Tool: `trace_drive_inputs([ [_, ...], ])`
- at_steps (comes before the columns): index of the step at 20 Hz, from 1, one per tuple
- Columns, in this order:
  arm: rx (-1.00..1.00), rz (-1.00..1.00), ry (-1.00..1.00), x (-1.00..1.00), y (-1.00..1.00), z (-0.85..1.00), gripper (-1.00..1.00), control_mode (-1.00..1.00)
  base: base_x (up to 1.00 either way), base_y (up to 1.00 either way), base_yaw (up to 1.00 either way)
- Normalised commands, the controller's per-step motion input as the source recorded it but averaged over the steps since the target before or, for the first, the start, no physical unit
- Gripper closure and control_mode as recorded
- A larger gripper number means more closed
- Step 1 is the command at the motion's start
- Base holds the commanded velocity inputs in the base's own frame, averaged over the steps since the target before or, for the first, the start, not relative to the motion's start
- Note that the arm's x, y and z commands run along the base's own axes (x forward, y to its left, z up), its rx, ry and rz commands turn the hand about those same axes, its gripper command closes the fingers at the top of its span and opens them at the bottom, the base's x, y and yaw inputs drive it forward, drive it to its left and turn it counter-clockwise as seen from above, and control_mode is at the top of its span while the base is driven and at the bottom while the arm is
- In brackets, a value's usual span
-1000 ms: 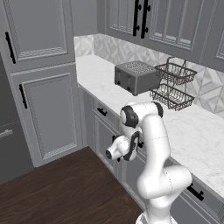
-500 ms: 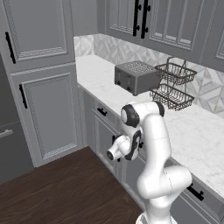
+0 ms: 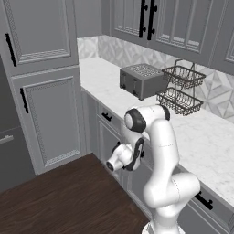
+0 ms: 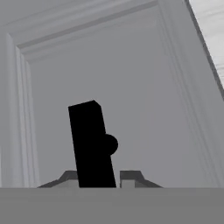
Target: Take a straw from the drawer in front and place it inside the glass cup on the dining counter.
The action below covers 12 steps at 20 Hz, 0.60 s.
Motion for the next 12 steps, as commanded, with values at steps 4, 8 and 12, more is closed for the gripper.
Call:
trace_drive_inputs([
  [4,0.00,0.00,-0.01,-0.66,0.60,-0.03,1.00,-1.00,0.00,0.00,0.00],
  [8,0.00,0.00,0.00,-0.67,0.80,-0.02,1.00,-1.00,0.00,0.00,0.00],
  [12,0.00,0.00,0.00,-0.72,0.87,0.00,1.00,-1.00,0.00,0.00,0.00],
])
